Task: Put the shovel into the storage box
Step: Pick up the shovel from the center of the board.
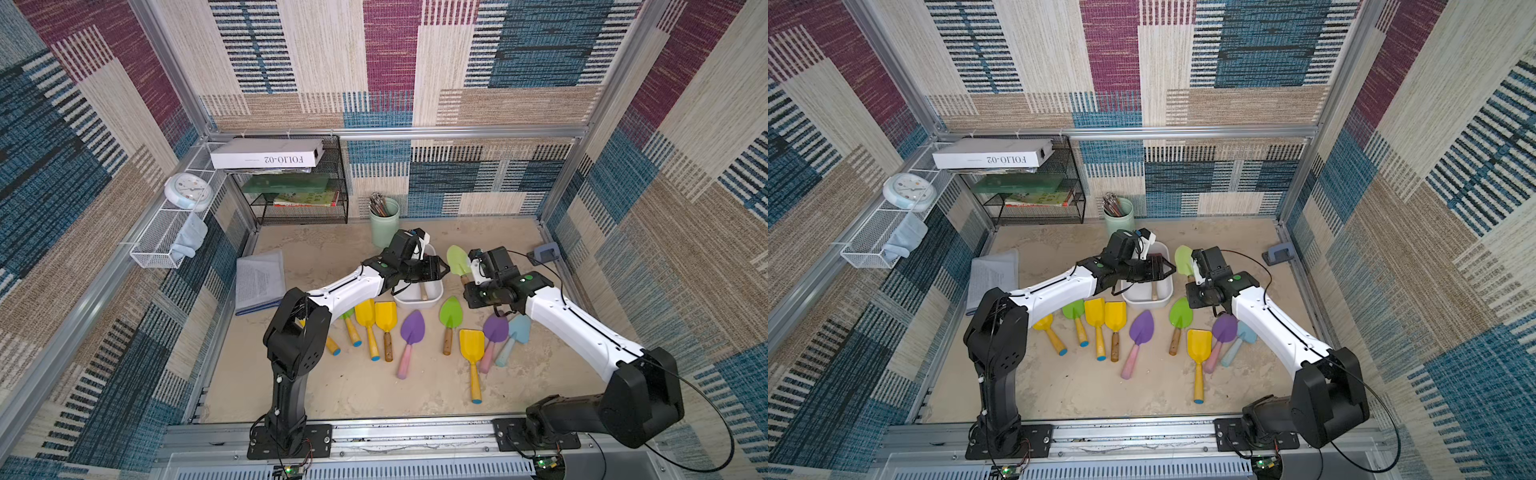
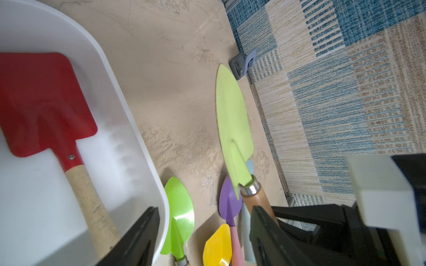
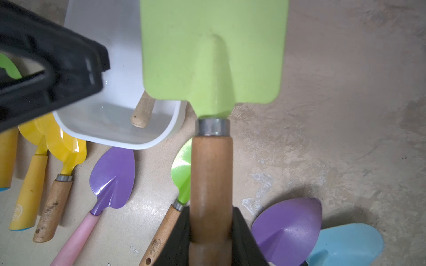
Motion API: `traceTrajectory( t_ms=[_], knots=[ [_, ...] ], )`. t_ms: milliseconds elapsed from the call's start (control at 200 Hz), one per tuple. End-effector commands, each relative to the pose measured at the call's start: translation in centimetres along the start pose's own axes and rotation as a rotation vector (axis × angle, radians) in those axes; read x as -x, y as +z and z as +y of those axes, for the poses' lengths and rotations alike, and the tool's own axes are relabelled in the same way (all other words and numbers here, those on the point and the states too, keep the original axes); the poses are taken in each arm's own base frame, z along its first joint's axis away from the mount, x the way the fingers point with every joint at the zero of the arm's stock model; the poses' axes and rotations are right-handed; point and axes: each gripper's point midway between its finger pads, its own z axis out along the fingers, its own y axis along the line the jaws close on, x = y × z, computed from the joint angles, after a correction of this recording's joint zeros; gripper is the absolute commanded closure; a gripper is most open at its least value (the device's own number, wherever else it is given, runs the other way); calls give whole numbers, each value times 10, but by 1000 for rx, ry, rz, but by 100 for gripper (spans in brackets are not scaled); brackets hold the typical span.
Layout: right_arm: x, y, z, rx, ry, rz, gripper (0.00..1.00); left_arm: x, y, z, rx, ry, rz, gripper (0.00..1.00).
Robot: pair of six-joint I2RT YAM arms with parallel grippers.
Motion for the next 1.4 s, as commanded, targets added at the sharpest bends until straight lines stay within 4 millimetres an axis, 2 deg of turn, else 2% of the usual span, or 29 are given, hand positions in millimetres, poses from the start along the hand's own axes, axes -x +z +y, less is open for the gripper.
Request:
traceTrajectory(
  t_ms=[0,125,281,481,831,852,932,1032,1157,1398],
  knots=[
    [6,-2,10,39,-6,-17,100,12,2,-13,-58,3,-47,35],
    [9,-2,17,56,-13,-24,100,17,6,-15,-80,-18,-65,39],
    [13,-3,23,70,-19,-32,100,21,11,-17,-95,-40,-71,61],
    [14,-3,28,81,-19,-39,100,25,13,-19,-114,-56,-84,83],
    [15,1,33,91,-15,-42,100,23,16,-17,-115,-74,-77,100],
    [15,1,33,91,-11,-43,96,23,16,-17,-113,-73,-79,100],
    [17,-1,33,94,-9,-50,64,24,15,-17,-106,-69,-83,100],
    [17,-5,32,90,-7,-60,44,25,13,-12,-79,-55,-83,100],
    [15,-13,29,75,-7,-68,34,31,8,-4,-37,-38,-92,100],
    [6,-29,17,35,14,-112,34,61,-12,27,18,-46,-110,100]
  ],
)
